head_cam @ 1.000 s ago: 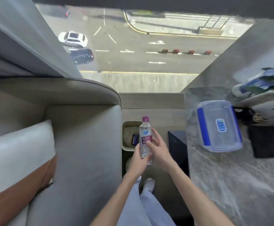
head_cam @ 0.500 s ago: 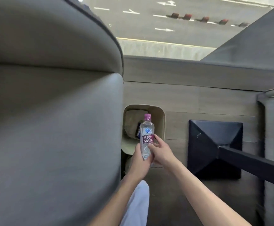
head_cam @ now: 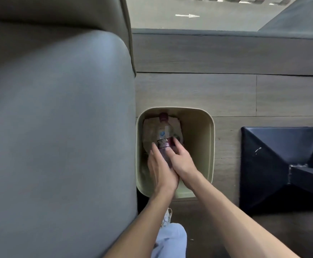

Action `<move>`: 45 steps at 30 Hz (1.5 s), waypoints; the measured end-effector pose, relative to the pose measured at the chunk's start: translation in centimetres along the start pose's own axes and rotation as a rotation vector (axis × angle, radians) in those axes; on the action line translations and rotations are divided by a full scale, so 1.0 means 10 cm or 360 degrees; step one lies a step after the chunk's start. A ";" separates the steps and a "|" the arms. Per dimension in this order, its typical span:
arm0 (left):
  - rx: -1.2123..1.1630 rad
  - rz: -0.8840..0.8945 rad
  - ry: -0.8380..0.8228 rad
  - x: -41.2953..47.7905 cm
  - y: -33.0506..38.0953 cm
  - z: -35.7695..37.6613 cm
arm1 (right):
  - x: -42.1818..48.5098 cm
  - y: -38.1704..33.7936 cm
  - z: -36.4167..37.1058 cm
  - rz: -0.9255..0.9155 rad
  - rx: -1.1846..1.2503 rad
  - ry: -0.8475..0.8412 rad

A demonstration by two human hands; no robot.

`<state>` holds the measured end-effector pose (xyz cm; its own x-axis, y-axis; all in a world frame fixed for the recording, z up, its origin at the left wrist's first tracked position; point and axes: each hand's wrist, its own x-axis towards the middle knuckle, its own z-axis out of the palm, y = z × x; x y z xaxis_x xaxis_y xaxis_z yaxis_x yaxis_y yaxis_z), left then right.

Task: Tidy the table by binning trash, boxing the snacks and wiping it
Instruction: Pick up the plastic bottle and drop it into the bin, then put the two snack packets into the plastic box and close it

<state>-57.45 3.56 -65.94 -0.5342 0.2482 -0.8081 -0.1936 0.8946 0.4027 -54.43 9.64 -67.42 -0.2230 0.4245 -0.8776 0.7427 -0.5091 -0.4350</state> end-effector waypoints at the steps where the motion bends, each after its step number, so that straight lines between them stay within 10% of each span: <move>1: 0.0083 0.0011 -0.0018 0.02 -0.02 0.01 | 0.03 0.01 0.01 -0.0016 -0.0118 0.0019; 13: 0.1200 0.0705 -0.0340 -1.15 0.40 -1.01 | -1.58 -0.34 -0.68 -0.0440 -0.1602 0.0365; 32: 0.1850 0.1058 -0.0189 -5.61 1.07 -1.94 | -6.18 0.14 -1.69 -0.0766 -0.1185 0.0580; 45: 0.2303 0.2157 -0.0356 -7.83 1.64 -0.38 | -8.31 1.82 -3.19 -0.0359 -0.0348 0.1633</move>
<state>-21.97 -2.60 5.60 0.3821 0.8297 -0.4069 0.9236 -0.3291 0.1964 -2.22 -10.98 3.99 0.1921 0.9701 -0.1485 0.8704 -0.2383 -0.4309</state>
